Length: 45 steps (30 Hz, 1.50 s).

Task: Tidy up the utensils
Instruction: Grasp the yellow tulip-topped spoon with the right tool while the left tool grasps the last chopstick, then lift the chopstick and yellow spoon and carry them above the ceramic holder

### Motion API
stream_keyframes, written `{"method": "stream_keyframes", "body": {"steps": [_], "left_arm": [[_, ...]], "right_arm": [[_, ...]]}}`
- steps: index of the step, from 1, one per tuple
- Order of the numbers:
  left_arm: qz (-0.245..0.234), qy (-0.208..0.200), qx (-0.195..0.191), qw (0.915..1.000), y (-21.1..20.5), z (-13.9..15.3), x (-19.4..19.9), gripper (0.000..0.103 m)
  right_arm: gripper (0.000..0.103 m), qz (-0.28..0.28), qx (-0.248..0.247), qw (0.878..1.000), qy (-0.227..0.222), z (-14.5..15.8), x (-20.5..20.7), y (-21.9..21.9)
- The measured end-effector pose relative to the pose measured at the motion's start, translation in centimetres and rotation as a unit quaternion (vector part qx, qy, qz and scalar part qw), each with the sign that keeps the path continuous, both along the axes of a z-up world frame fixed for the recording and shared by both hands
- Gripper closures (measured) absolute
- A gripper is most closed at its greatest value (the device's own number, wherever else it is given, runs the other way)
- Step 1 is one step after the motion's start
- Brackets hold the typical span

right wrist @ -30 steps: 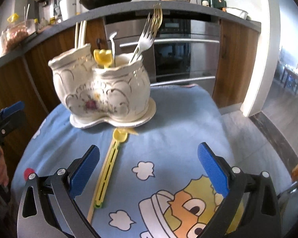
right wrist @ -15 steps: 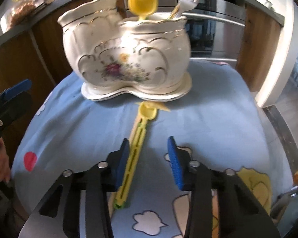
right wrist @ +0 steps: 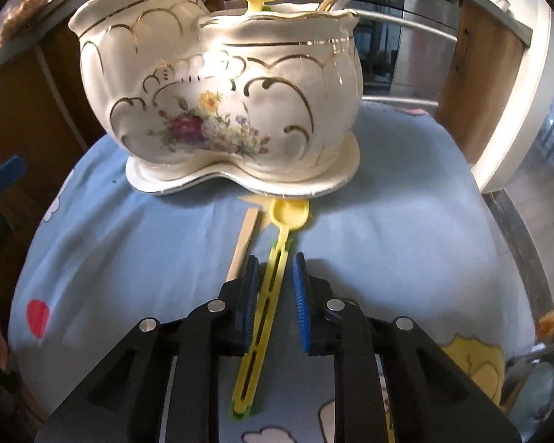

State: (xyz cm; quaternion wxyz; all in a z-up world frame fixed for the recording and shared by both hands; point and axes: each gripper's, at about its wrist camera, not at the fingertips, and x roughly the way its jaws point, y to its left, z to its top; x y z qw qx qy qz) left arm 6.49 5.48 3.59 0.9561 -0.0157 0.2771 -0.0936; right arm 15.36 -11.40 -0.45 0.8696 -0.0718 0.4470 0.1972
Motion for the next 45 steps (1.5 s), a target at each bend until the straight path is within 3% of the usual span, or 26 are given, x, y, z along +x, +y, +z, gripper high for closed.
{"method": "stream_keyframes", "body": {"steps": [2, 11, 17, 22, 28, 31, 34, 35, 45], "left_arm": [[-0.002, 0.001, 0.0, 1.0, -0.2, 0.1, 0.0, 0.006], [-0.024, 0.029, 0.011, 0.9992, -3.0, -0.5, 0.2, 0.006], [-0.033, 0.077, 0.019, 0.9963, -6.1, -2.5, 1.0, 0.007], [-0.043, 0.129, 0.033, 0.9901, -9.0, -4.4, 1.9, 0.018], [-0.031, 0.165, 0.066, 0.9836, -11.2, -6.0, 2.9, 0.042], [-0.025, 0.167, 0.073, 0.9829, -11.5, -5.9, 3.2, 0.063], [-0.024, 0.17, 0.076, 0.9822, -11.1, -5.8, 3.4, 0.092], [-0.026, 0.173, 0.074, 0.9817, -10.8, -5.8, 3.5, 0.096], [-0.054, 0.202, 0.075, 0.9751, -7.9, -4.9, 3.2, 0.096]], "right_arm": [[0.092, 0.001, 0.005, 1.0, -0.003, 0.1, -0.3, -0.4], [0.093, -0.022, 0.043, 0.999, -0.022, 1.6, -2.1, -4.9], [0.093, -0.043, 0.066, 0.996, -0.035, 2.5, -3.1, -8.1], [0.093, -0.042, 0.076, 0.995, -0.045, 3.0, -3.5, -9.4], [0.093, -0.042, 0.088, 0.994, -0.049, 3.1, -4.0, -10.4], [0.093, -0.041, 0.092, 0.994, -0.051, 3.2, -4.3, -10.5], [0.093, -0.037, 0.094, 0.994, -0.051, 3.2, -4.3, -10.2], [0.093, -0.035, 0.093, 0.994, -0.051, 3.2, -4.3, -10.0], [0.093, -0.024, 0.091, 0.994, -0.053, 3.3, -4.7, -8.9]]}}
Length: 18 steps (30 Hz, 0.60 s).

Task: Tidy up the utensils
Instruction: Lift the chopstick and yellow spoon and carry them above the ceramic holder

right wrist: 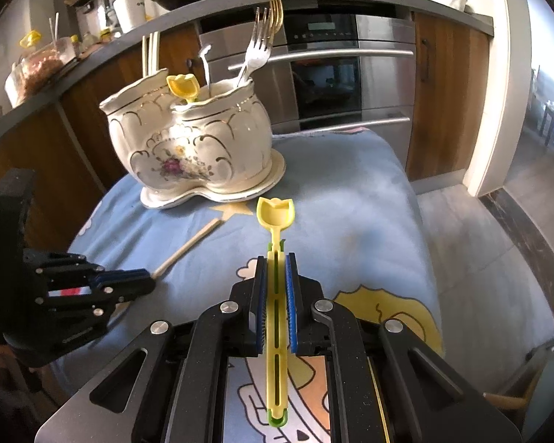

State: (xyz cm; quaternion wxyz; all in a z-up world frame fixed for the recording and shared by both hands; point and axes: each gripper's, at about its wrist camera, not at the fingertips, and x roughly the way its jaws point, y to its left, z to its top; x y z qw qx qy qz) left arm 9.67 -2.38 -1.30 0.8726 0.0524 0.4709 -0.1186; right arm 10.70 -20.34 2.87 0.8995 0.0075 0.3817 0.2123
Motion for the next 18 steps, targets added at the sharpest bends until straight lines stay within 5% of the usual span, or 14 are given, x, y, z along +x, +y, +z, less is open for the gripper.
{"method": "stream_keyframes", "body": {"steps": [5, 7, 11, 18], "left_arm": [[-0.001, -0.004, 0.004, 1.0, -0.2, -0.2, 0.4, 0.087], [-0.004, -0.007, 0.001, 1.0, -0.2, -0.2, 0.4, 0.096], [-0.011, -0.015, -0.013, 0.9997, 0.0, 0.0, 0.2, 0.097], [-0.064, -0.103, -0.04, 0.9918, 1.3, 4.5, -1.8, 0.097]], "right_arm": [[0.093, 0.006, -0.002, 1.0, -0.001, 0.1, -0.2, 0.6], [0.093, 0.008, 0.001, 1.0, -0.007, 0.4, -0.4, 0.7], [0.093, 0.008, 0.003, 1.0, -0.022, 1.2, -0.6, 0.6], [0.093, -0.005, 0.022, 0.998, -0.063, 3.9, -0.3, 0.1]]}}
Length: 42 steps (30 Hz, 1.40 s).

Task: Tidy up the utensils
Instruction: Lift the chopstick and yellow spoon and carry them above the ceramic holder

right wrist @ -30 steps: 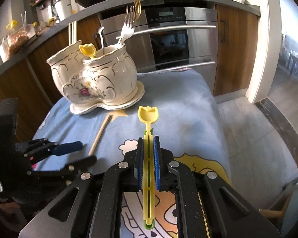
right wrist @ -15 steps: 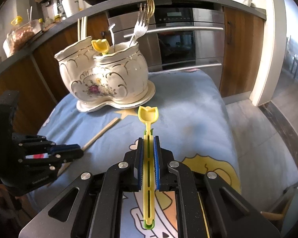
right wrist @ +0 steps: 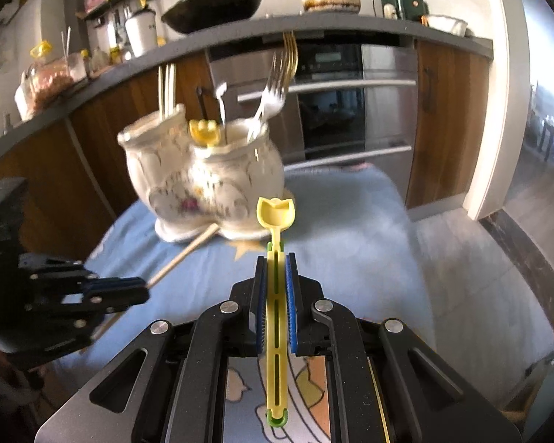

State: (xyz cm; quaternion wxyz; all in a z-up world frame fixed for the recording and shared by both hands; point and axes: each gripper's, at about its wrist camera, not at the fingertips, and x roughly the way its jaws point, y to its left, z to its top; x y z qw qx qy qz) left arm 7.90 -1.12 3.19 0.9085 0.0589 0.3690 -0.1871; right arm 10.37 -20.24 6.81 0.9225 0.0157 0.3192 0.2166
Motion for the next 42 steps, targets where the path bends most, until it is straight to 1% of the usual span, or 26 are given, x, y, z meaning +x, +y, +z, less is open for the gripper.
{"method": "stream_keyframes", "body": {"steps": [3, 6, 9, 13, 15, 18, 22, 25, 27, 30, 34, 37, 39, 42], "left_arm": [[-0.004, -0.052, -0.018, 0.9985, 1.0, 2.7, -0.6, 0.097], [0.004, -0.103, -0.041, 0.9939, 1.8, 5.3, -1.2, 0.097], [0.024, -0.166, -0.064, 0.9837, 3.6, 8.3, -0.9, 0.097], [0.047, -0.199, -0.101, 0.9736, 5.5, 10.7, 1.2, 0.097], [0.061, -0.204, -0.128, 0.9686, 6.5, 11.5, 3.0, 0.097], [0.076, -0.212, -0.154, 0.9621, 7.9, 12.0, 4.8, 0.097], [0.088, -0.227, -0.191, 0.951, 9.0, 12.1, 7.2, 0.097], [0.096, -0.244, -0.192, 0.9458, 9.1, 11.7, 8.8, 0.097], [0.105, -0.251, -0.186, 0.9441, 8.8, 11.1, 9.6, 0.097], [0.109, -0.252, -0.203, 0.9399, 9.1, 10.4, 10.6, 0.097], [0.106, -0.256, -0.21, 0.9376, 9.1, 9.6, 11.0, 0.097], [0.102, -0.256, -0.204, 0.9393, 9.1, 9.0, 10.9, 0.097], [0.098, -0.254, -0.206, 0.94, 9.4, 8.4, 10.5, 0.097], [0.093, -0.249, -0.216, 0.9397, 10.1, 7.9, 10.1, 0.097]], "right_arm": [[0.093, 0.0, 0.014, 0.999, -0.034, 2.1, 0.2, 0.1], [0.093, 0.0, 0.029, 0.997, -0.07, 4.3, 0.8, 0.5], [0.093, 0.002, 0.051, 0.993, -0.107, 6.4, 2.3, 1.0], [0.093, 0.007, 0.086, 0.988, -0.125, 7.9, 5.1, 2.2], [0.093, 0.011, 0.103, 0.985, -0.136, 8.3, 6.4, 2.8], [0.093, 0.017, 0.114, 0.982, -0.148, 8.3, 8.3, 3.8], [0.093, 0.026, 0.141, 0.979, -0.143, 7.8, 10.9, 4.8], [0.093, 0.03, 0.15, 0.978, -0.14, 7.2, 12.2, 5.7], [0.093, 0.028, 0.144, 0.979, -0.141, 6.5, 13.0, 6.3], [0.093, 0.029, 0.149, 0.98, -0.131, 5.4, 13.9, 6.7], [0.093, 0.031, 0.149, 0.98, -0.13, 4.0, 14.5, 6.9], [0.093, 0.034, 0.133, 0.981, -0.139, 3.2, 14.1, 7.2], [0.093, 0.037, 0.124, 0.981, -0.143, 2.6, 13.7, 7.3], [0.093, 0.04, 0.126, 0.982, -0.138, 2.0, 13.3, 6.9]]}}
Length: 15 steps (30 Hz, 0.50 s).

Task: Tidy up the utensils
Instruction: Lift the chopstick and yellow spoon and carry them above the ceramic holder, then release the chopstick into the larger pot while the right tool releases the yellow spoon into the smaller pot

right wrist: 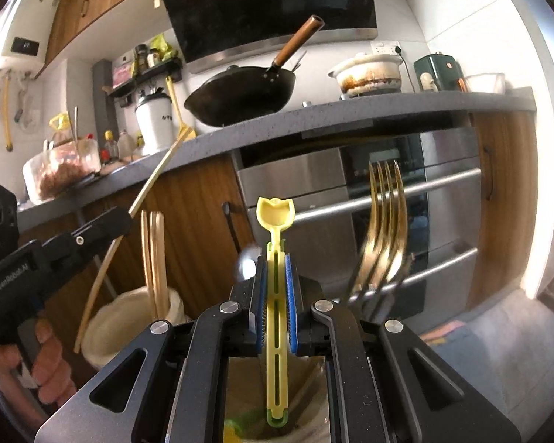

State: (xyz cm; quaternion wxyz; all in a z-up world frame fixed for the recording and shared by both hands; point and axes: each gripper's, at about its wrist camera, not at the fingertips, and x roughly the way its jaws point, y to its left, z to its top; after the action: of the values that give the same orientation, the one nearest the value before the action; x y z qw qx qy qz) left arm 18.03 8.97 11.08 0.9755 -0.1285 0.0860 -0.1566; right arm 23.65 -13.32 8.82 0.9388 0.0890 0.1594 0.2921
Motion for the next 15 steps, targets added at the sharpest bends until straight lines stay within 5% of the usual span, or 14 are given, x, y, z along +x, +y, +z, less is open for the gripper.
{"method": "stream_keyframes", "body": {"steps": [10, 15], "left_arm": [[-0.017, -0.006, -0.058, 0.9981, 1.6, 0.5, 0.0, 0.097], [-0.019, -0.021, -0.055, 0.9981, 0.2, 1.4, 1.2, 0.097]], "right_arm": [[0.093, 0.006, 0.018, 1.0, 0.009, -0.8, -1.0, -1.0], [0.093, 0.005, 0.016, 1.0, 0.007, -0.7, -1.1, -1.0]]}}
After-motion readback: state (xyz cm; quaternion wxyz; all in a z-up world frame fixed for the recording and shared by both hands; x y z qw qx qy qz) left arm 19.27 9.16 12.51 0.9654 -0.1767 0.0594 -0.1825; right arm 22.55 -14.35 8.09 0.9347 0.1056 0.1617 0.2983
